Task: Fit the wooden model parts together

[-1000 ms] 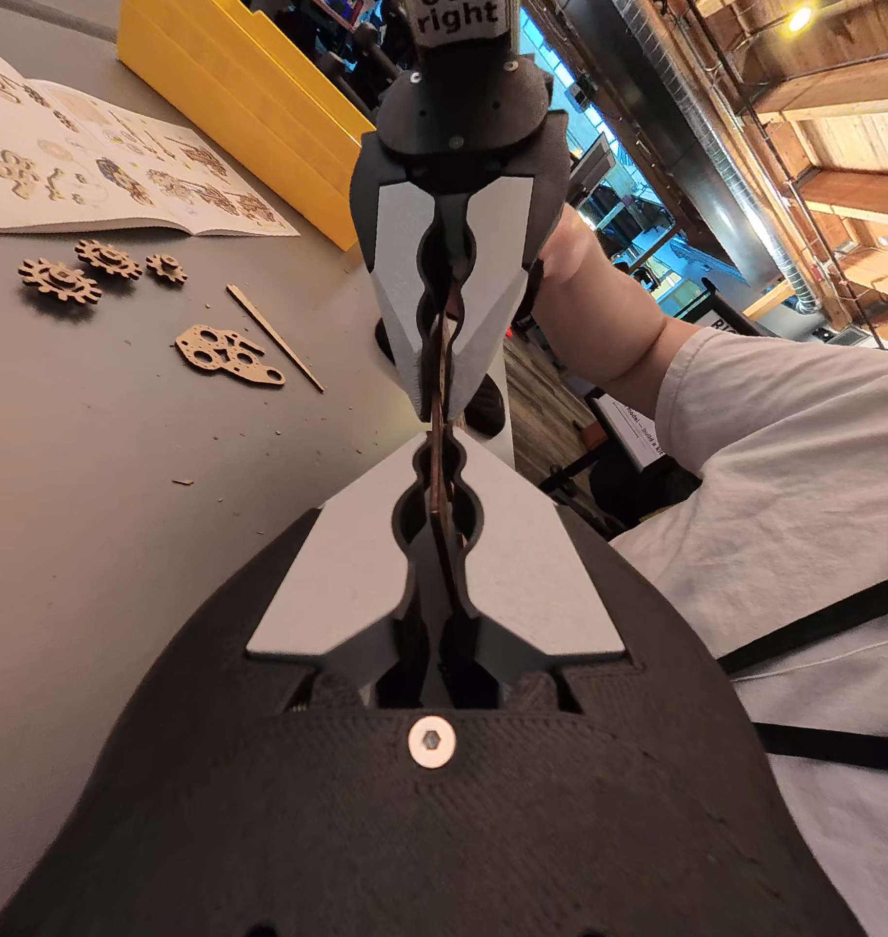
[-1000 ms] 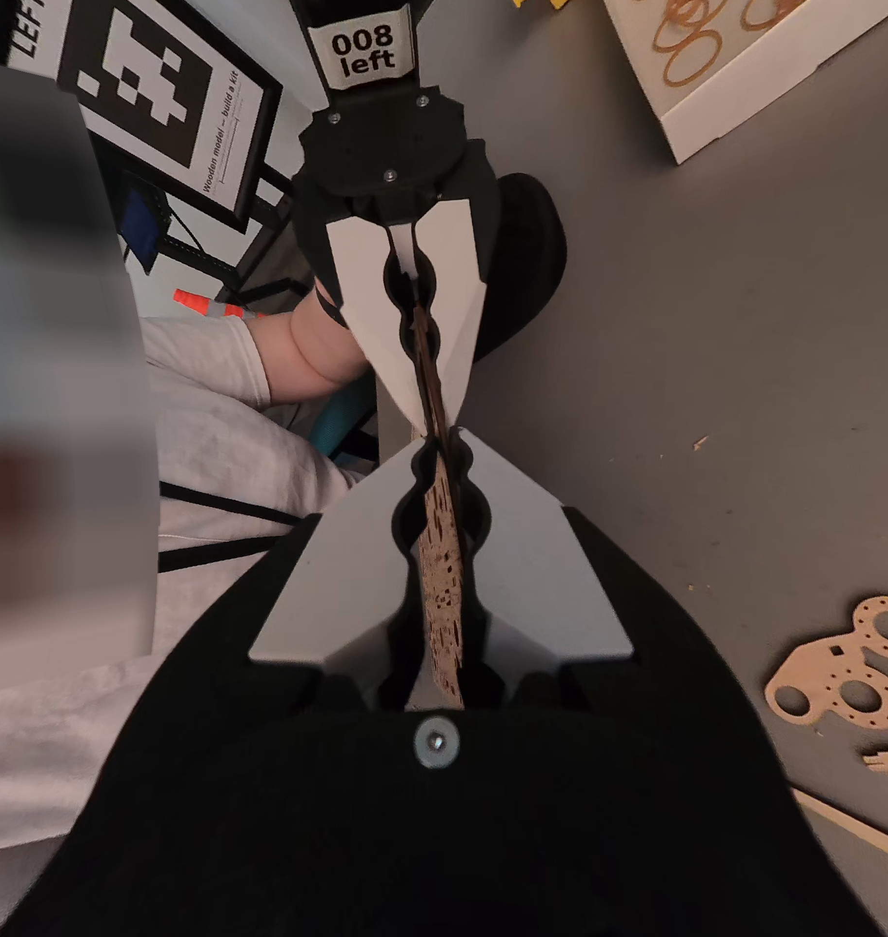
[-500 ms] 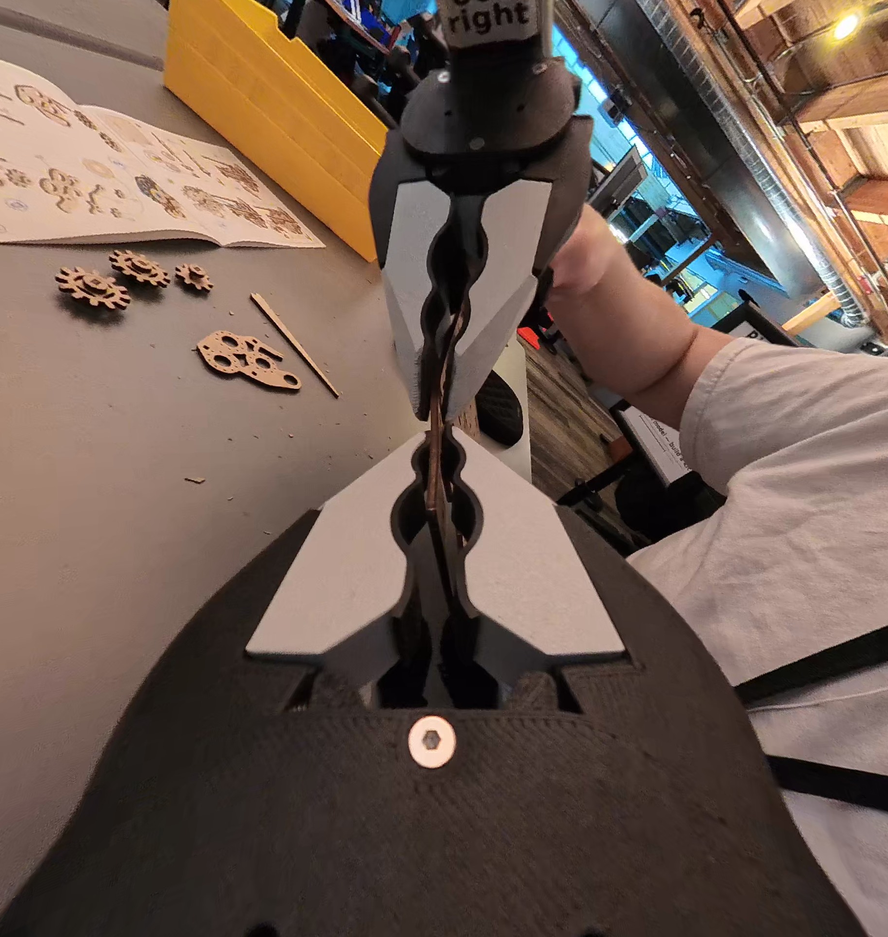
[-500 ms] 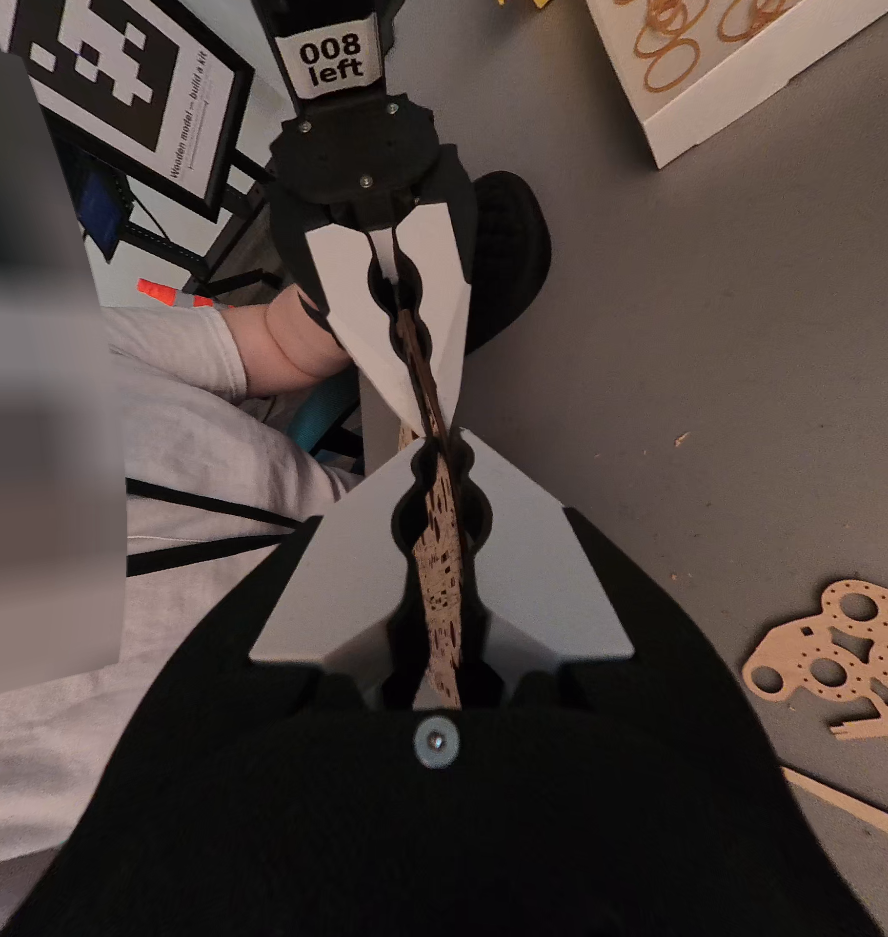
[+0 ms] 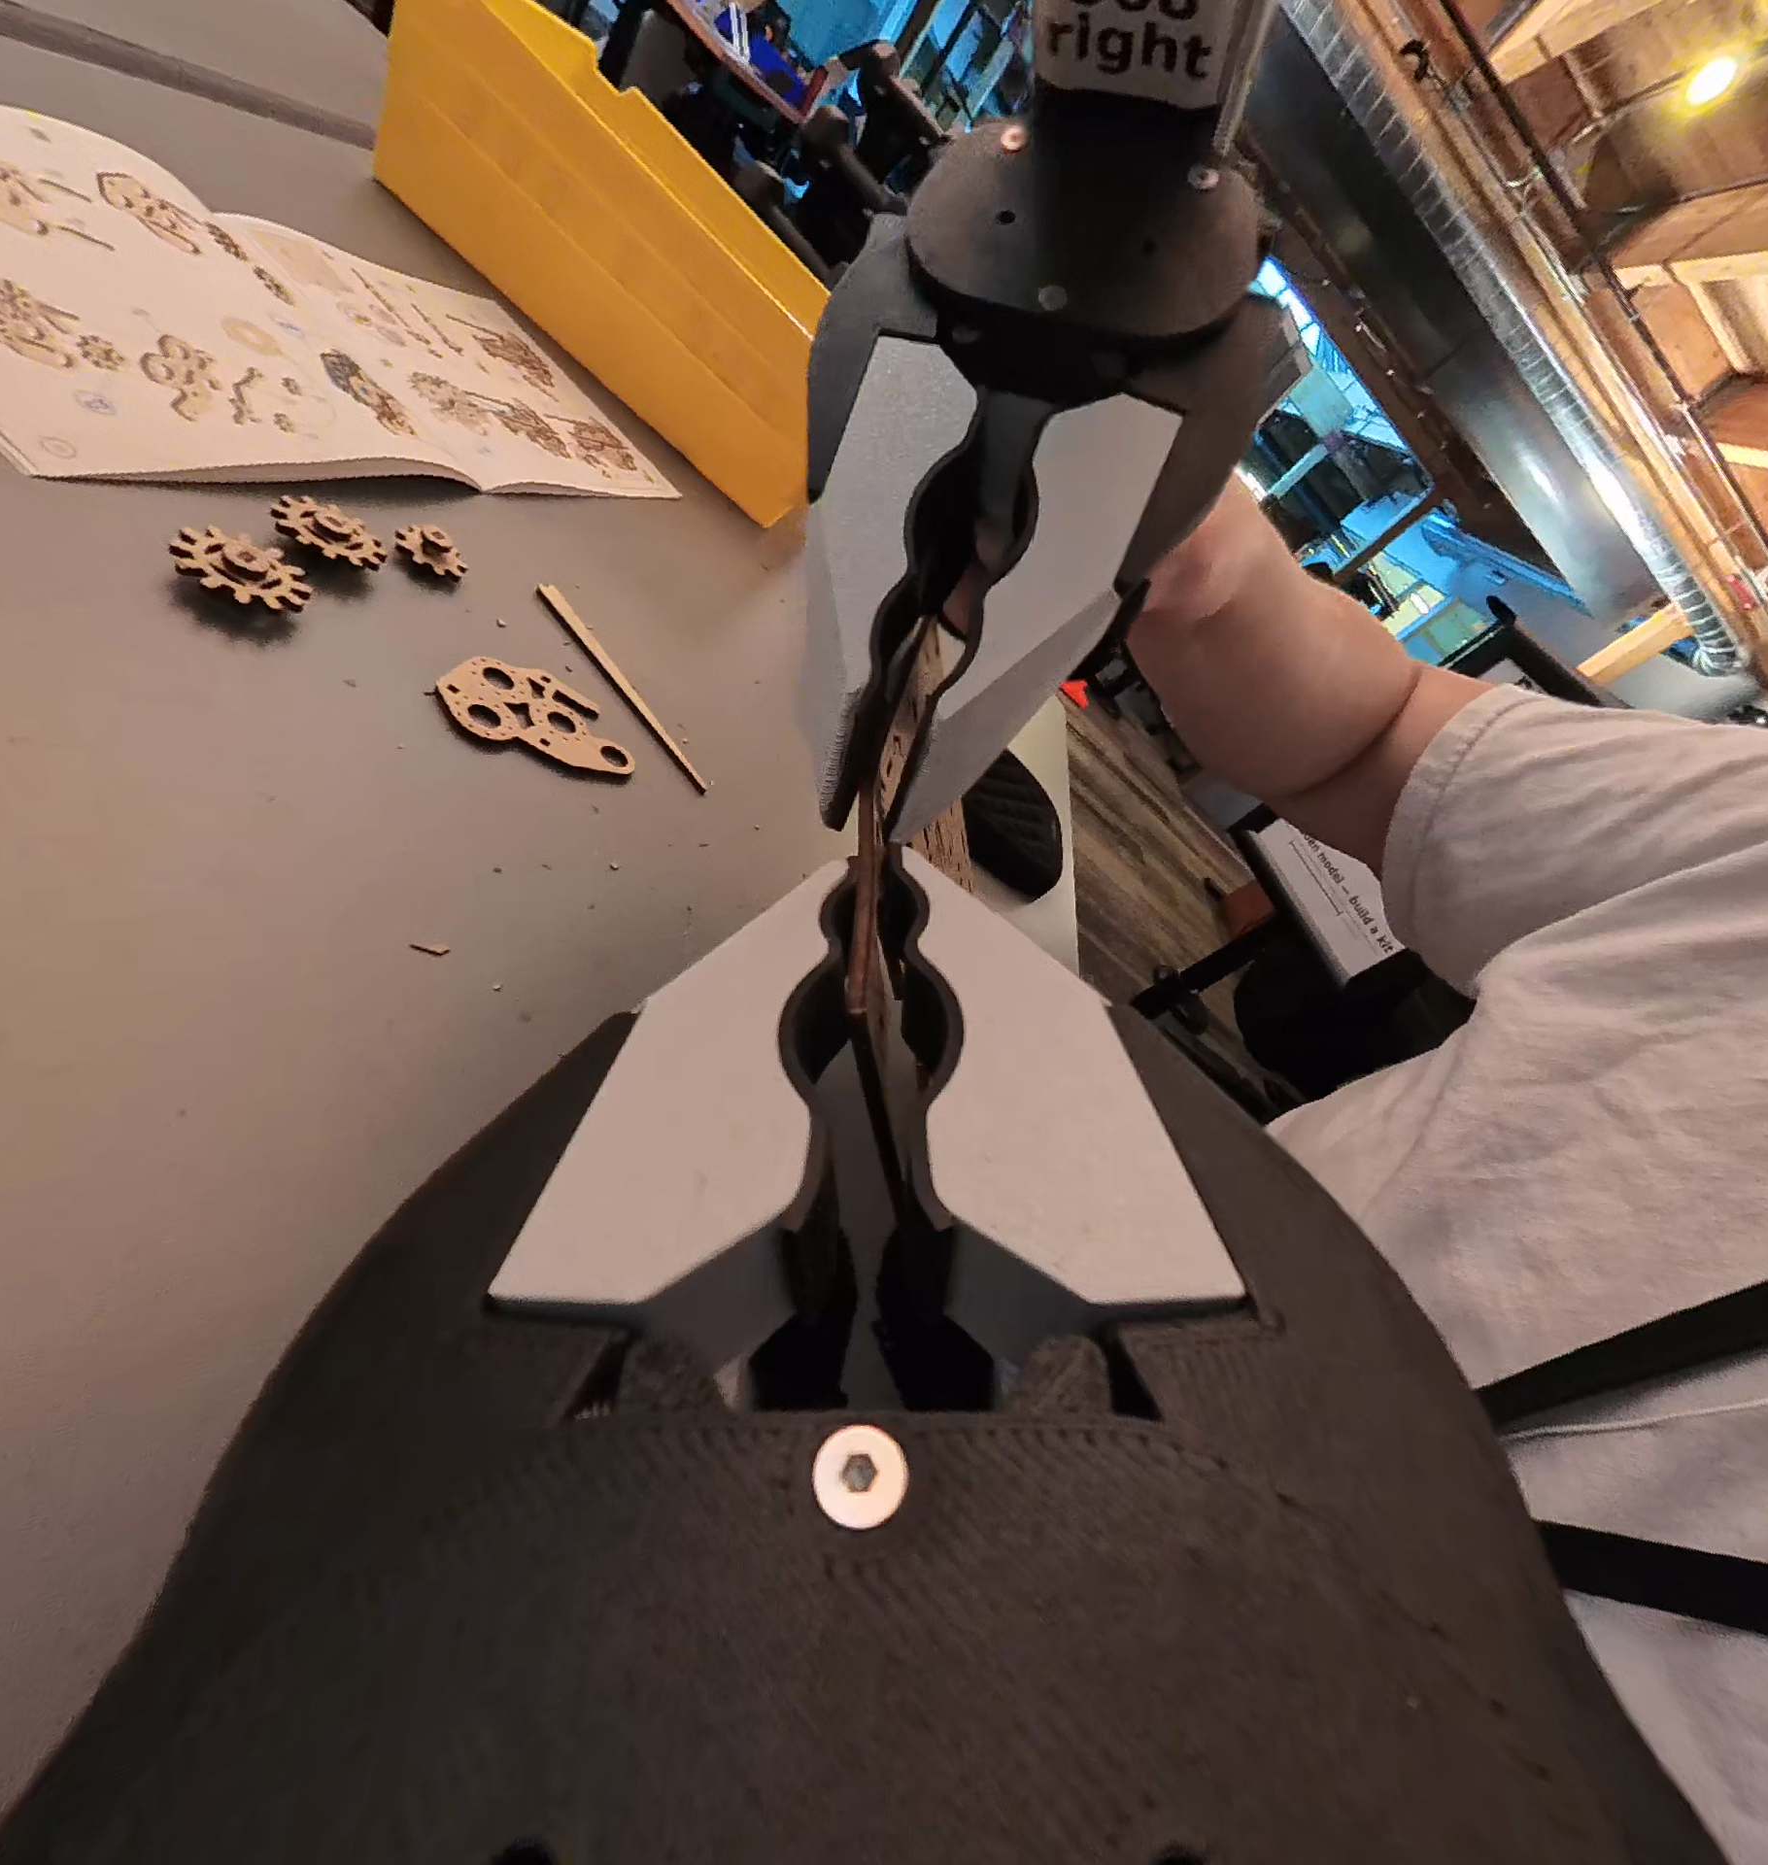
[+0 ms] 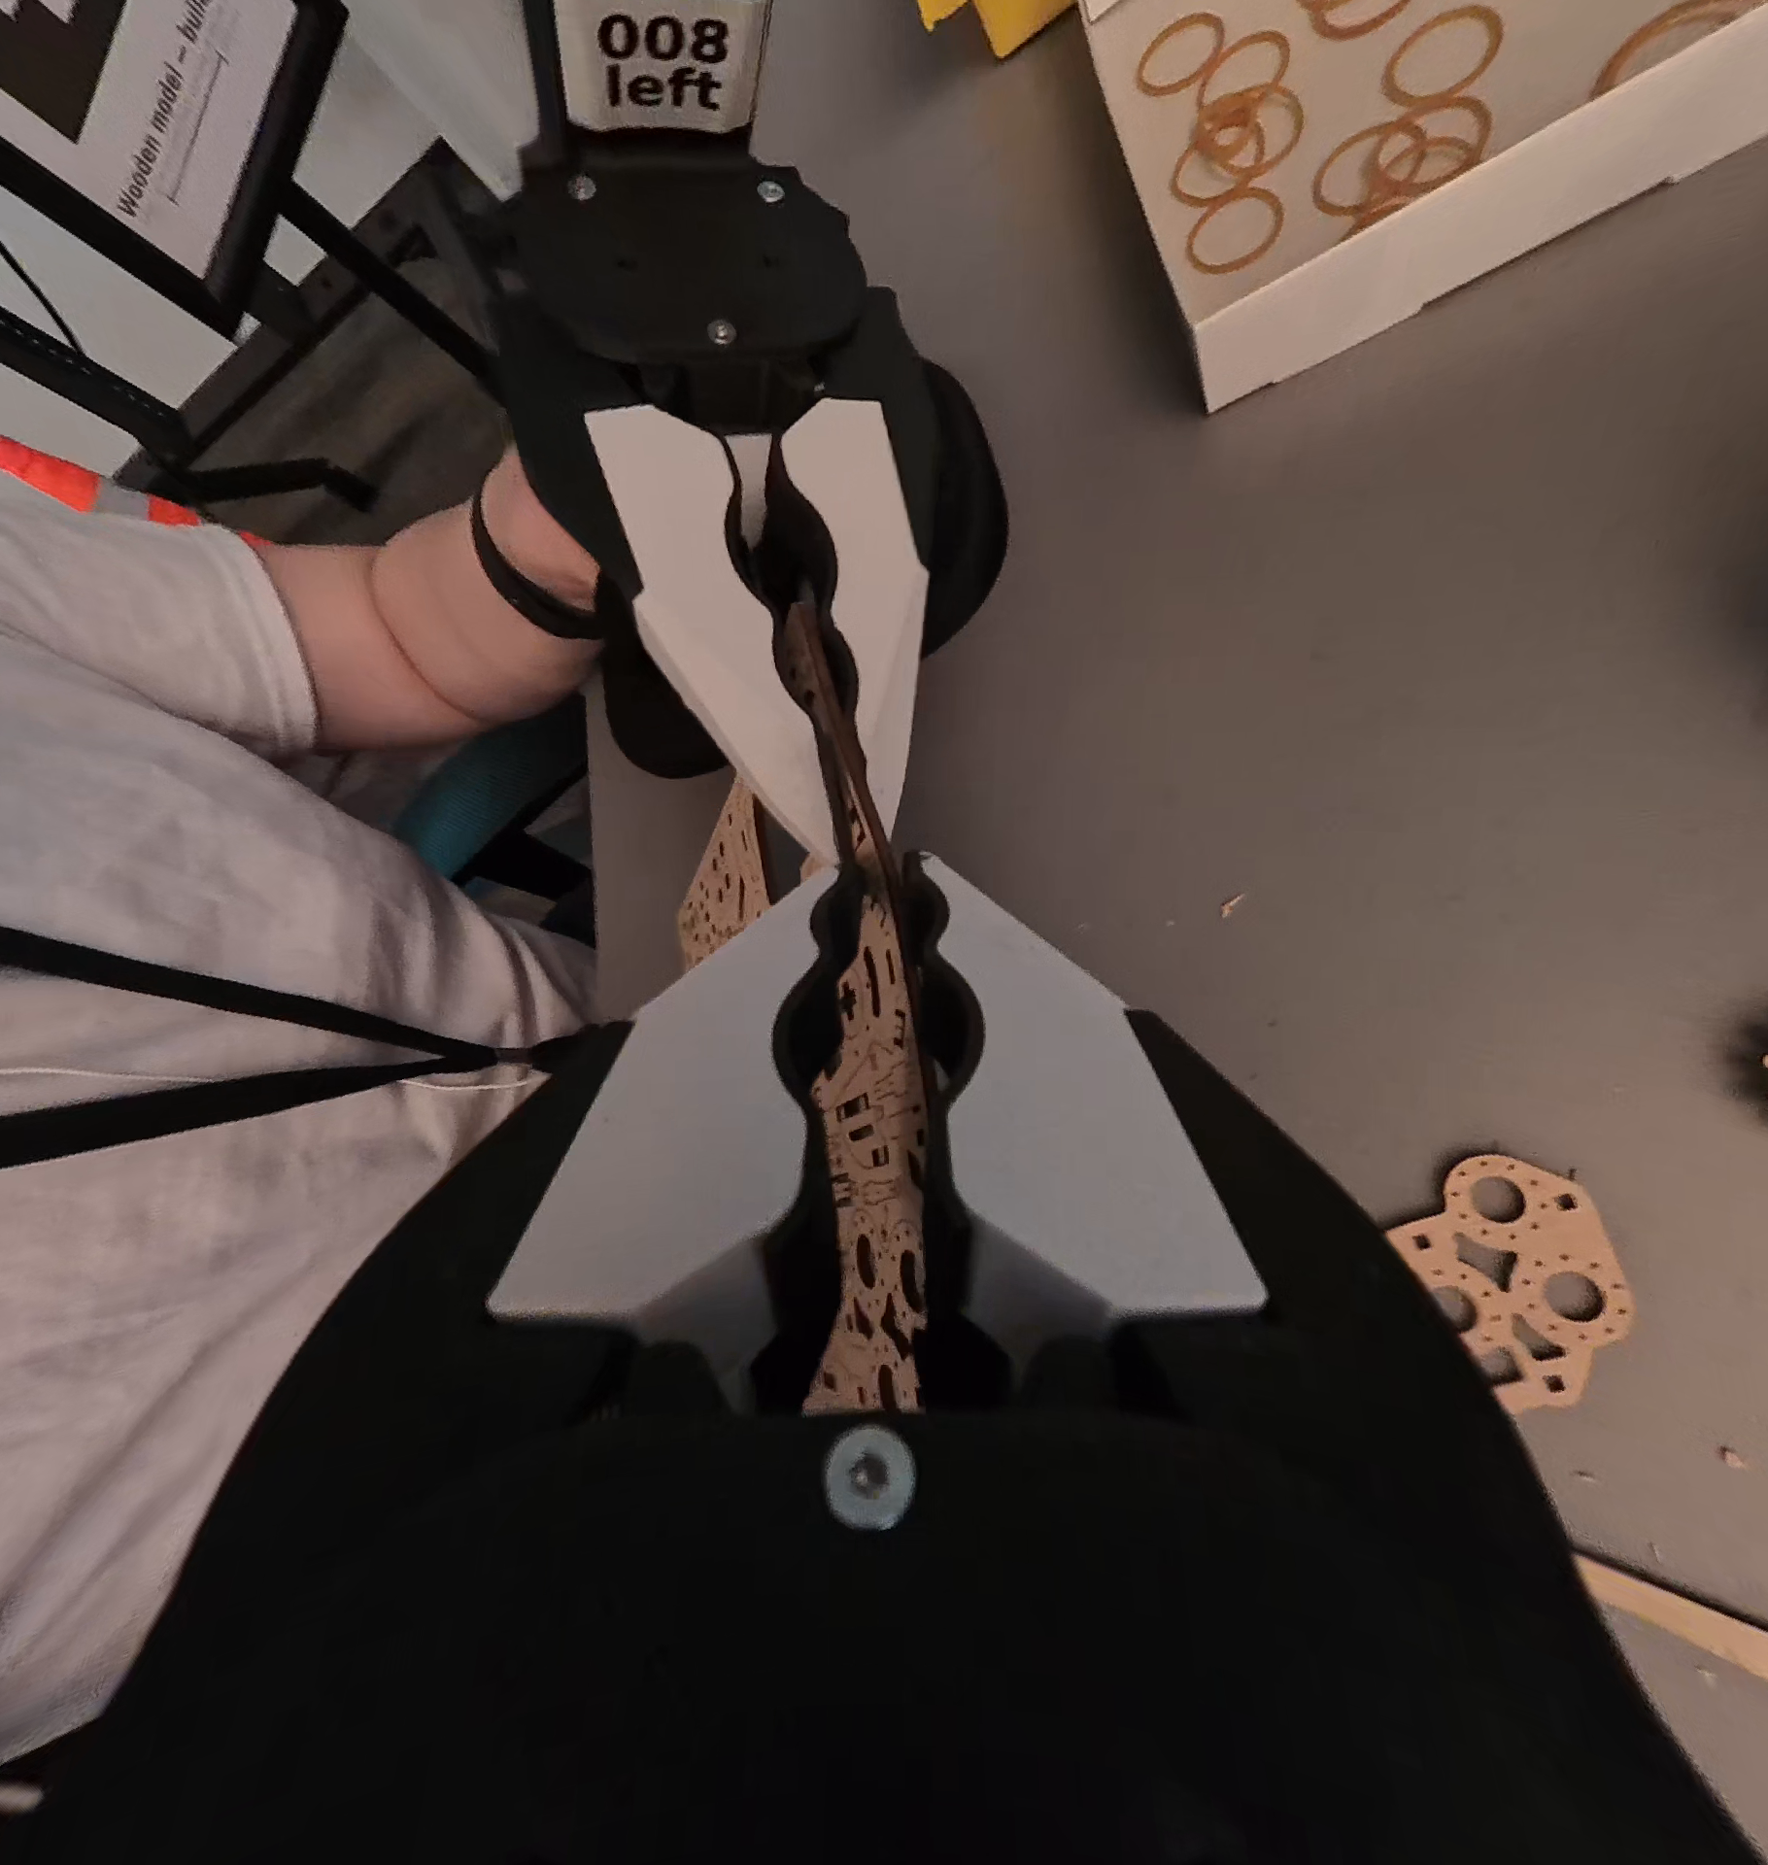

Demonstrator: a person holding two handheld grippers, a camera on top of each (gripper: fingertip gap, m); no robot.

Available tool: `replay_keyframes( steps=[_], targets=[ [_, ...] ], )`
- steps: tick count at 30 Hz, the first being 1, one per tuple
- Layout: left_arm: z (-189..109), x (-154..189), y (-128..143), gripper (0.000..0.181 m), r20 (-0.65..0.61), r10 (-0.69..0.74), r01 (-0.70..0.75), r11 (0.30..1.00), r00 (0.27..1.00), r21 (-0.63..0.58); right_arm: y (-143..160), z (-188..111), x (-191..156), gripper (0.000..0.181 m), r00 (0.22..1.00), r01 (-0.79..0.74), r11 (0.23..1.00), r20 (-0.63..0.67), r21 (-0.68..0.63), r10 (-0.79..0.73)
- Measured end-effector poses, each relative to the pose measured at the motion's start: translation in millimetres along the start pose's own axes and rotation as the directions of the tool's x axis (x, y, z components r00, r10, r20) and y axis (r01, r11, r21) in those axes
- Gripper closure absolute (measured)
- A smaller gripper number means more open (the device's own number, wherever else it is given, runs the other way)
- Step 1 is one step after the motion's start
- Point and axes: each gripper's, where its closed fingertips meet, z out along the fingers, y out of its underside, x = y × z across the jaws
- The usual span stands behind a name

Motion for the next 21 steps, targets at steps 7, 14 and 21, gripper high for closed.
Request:
replay_keyframes(
  steps=[7,14,21],
  targets=[
    [0,-1,-1,0.179,-0.040,-0.024,0.024,1.000,0.999,0.012,-1,-6,-4,0.167,0.987,-0.074,0.996,0.139,-0.043,0.079],
    [1,-3,-1,0.179,-0.036,-0.035,0.035,0.999,0.999,0.011,7,2,0,0.170,0.990,-0.040,0.989,0.130,-0.142,0.059],
    [1,-6,0,0.176,-0.022,-0.038,0.039,0.999,0.999,0.018,6,2,1,0.175,0.985,-0.077,0.991,0.144,-0.111,0.093]
  ],
)
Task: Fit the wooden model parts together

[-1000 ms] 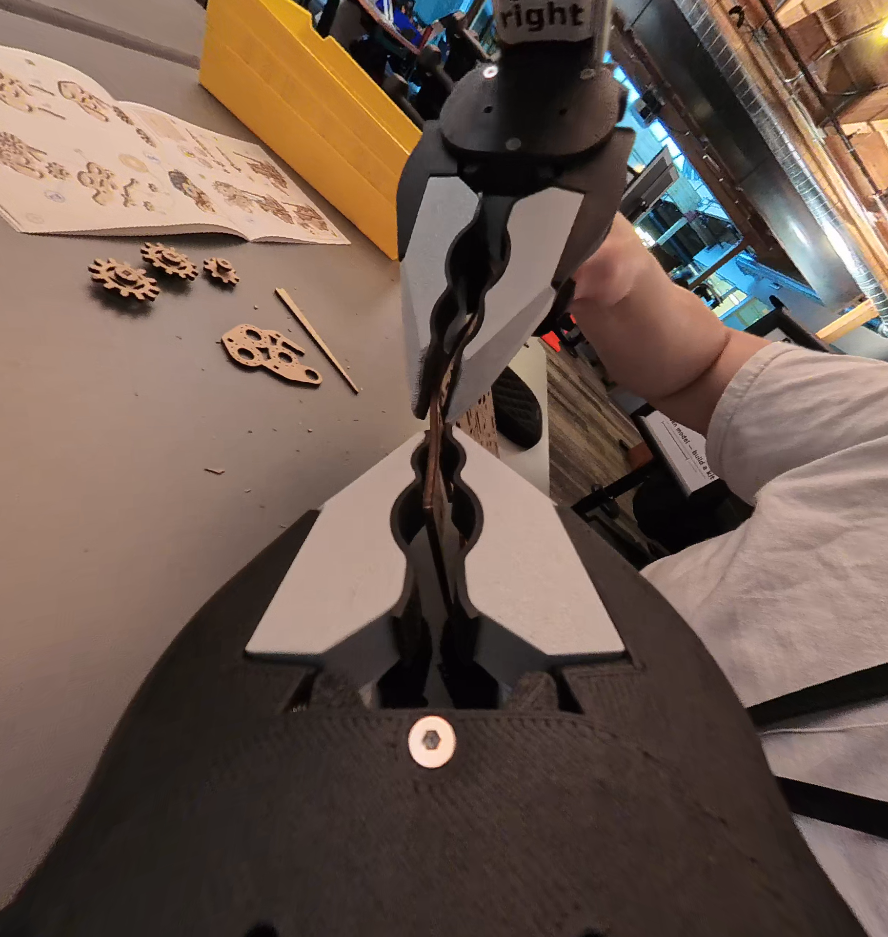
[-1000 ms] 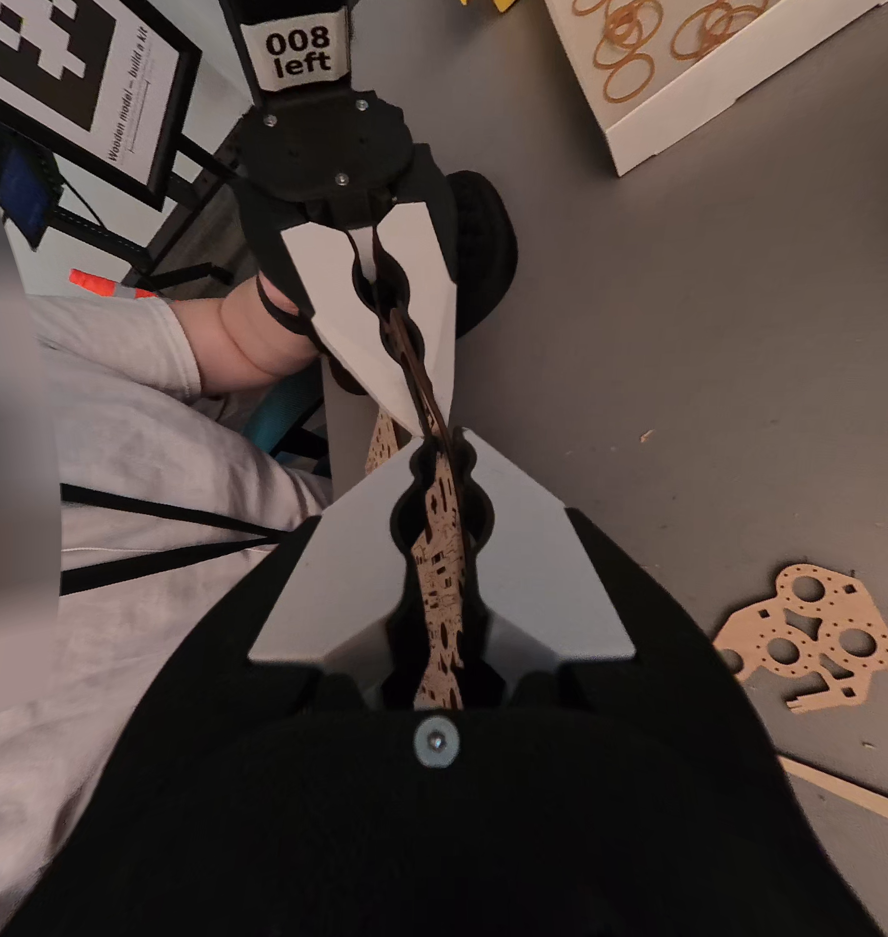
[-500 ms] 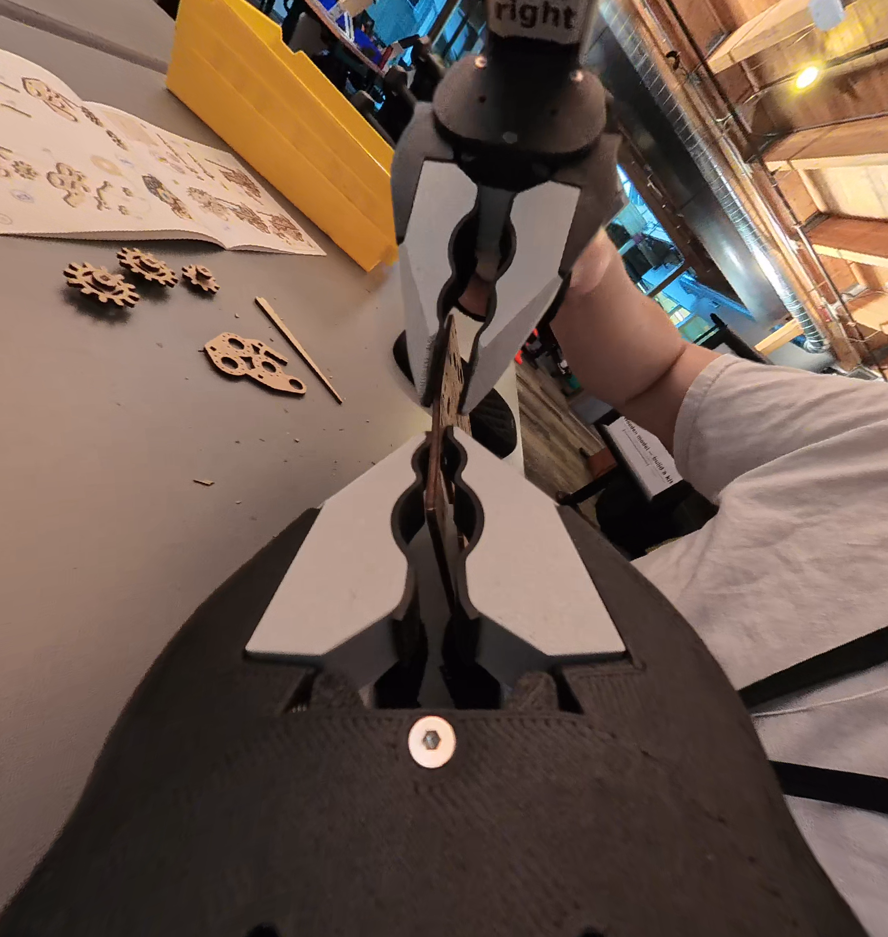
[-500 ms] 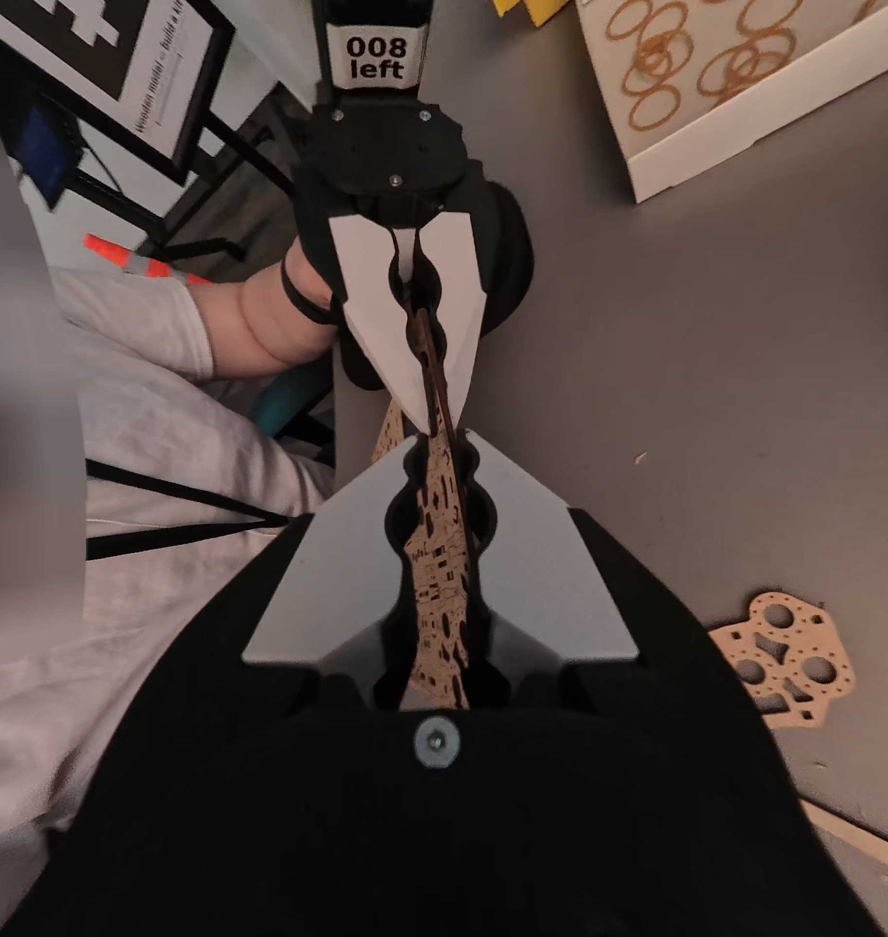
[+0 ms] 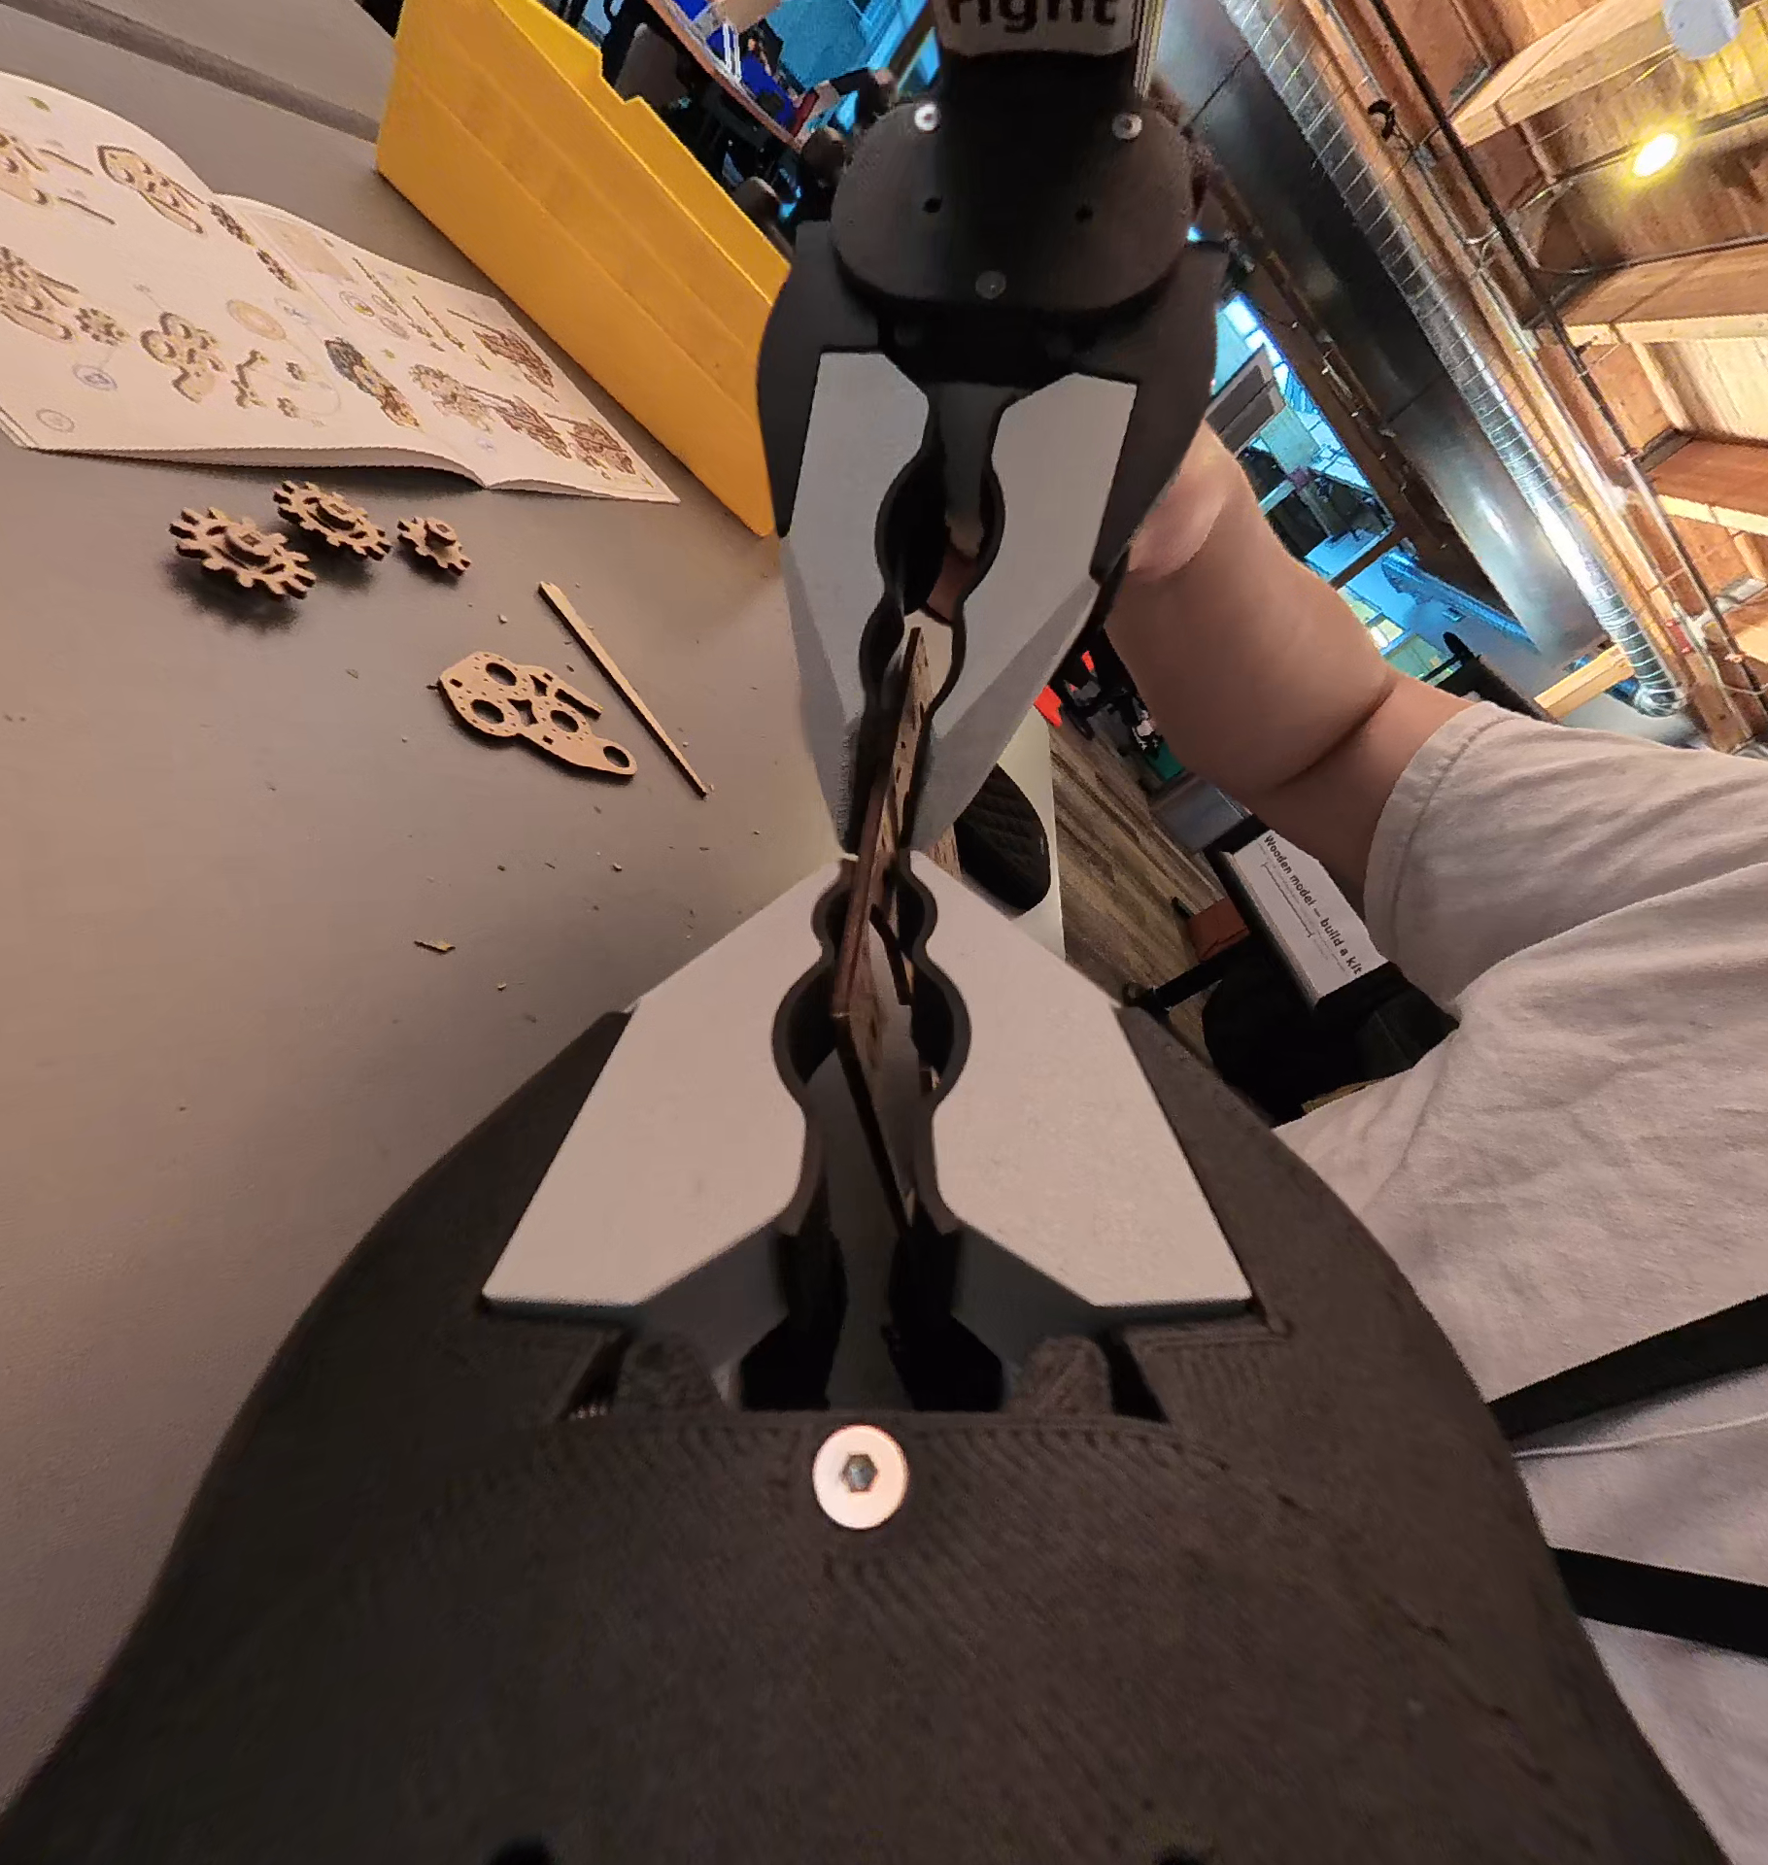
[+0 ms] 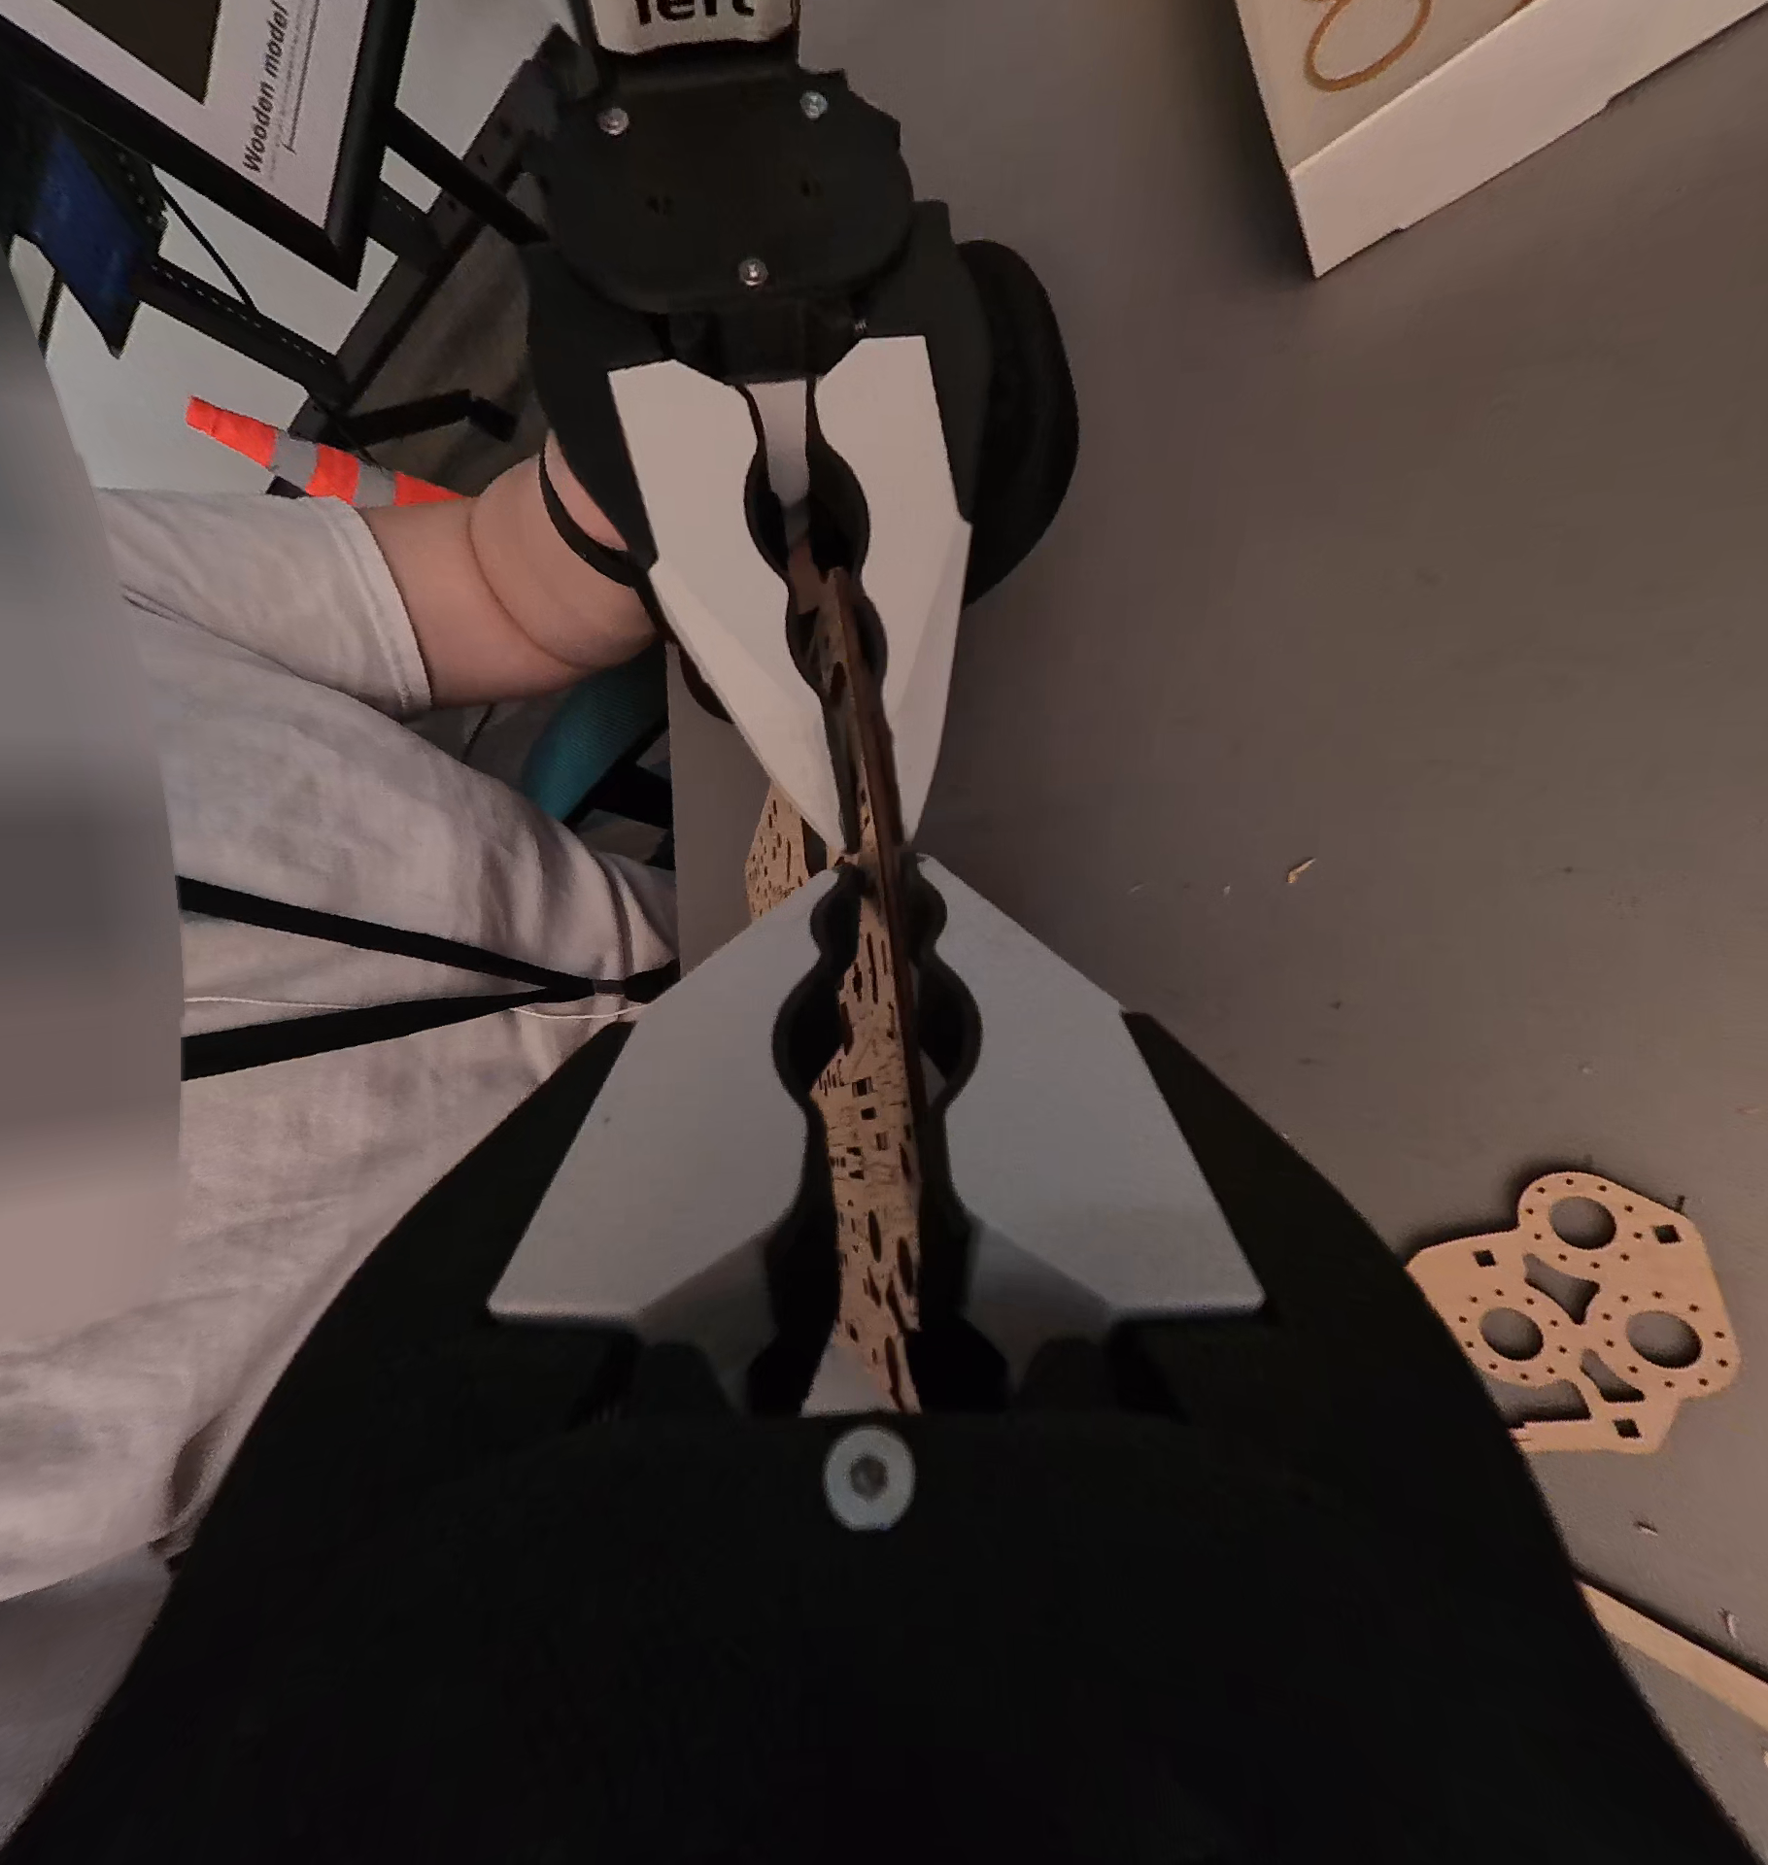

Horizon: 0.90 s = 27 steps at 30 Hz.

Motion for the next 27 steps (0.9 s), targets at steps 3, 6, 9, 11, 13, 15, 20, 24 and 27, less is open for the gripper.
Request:
replay_keyframes(
  steps=[3,6,9,11,13,15,20,24,27],
  targets=[
    [1.5,2.5,3.0,0.175,-0.035,-0.034,0.034,0.999,0.999,-0.016,-2.4,-2.5,-1.3,0.177,1.000,-0.006,0.999,0.001,0.035,0.006],
    [3.8,2.4,6.0,0.176,-0.035,-0.029,0.028,0.999,0.999,-0.035,1.5,-1.4,0.0,0.176,1.000,-0.002,1.000,-0.012,0.031,0.002],
    [4.1,4.3,9.3,0.180,-0.055,-0.047,0.043,0.998,0.997,-0.055,4.1,0.7,0.9,0.174,1.000,0.000,1.000,-0.020,0.024,0.001],
    [4.0,4.4,9.9,0.180,-0.051,-0.037,0.034,0.998,0.998,-0.061,4.3,1.0,1.4,0.174,1.000,-0.013,1.000,-0.025,0.024,0.014],
    [3.7,2.8,8.9,0.179,-0.034,-0.028,0.026,0.998,0.999,-0.057,3.1,1.2,3.4,0.174,0.999,-0.035,0.999,-0.041,0.034,0.036],
    [3.3,2.7,9.1,0.180,-0.026,-0.037,0.035,0.998,0.999,-0.056,3.0,1.3,2.2,0.174,0.998,-0.008,1.000,-0.059,0.030,0.010],
    [3.1,0.8,7.7,0.180,0.022,-0.011,0.011,0.999,1.000,-0.041,2.2,0.7,4.9,0.173,0.989,0.043,0.999,-0.144,0.007,-0.041],
    [3.2,0.7,7.5,0.180,0.044,0.006,-0.004,0.999,0.999,-0.041,2.3,0.5,5.8,0.173,0.985,0.014,1.000,-0.169,0.005,-0.013],
    [3.4,-0.6,8.6,0.180,0.047,0.000,0.002,0.999,0.999,-0.046,3.6,1.5,6.4,0.172,0.988,-0.002,1.000,-0.156,0.001,0.002]
  ],
)
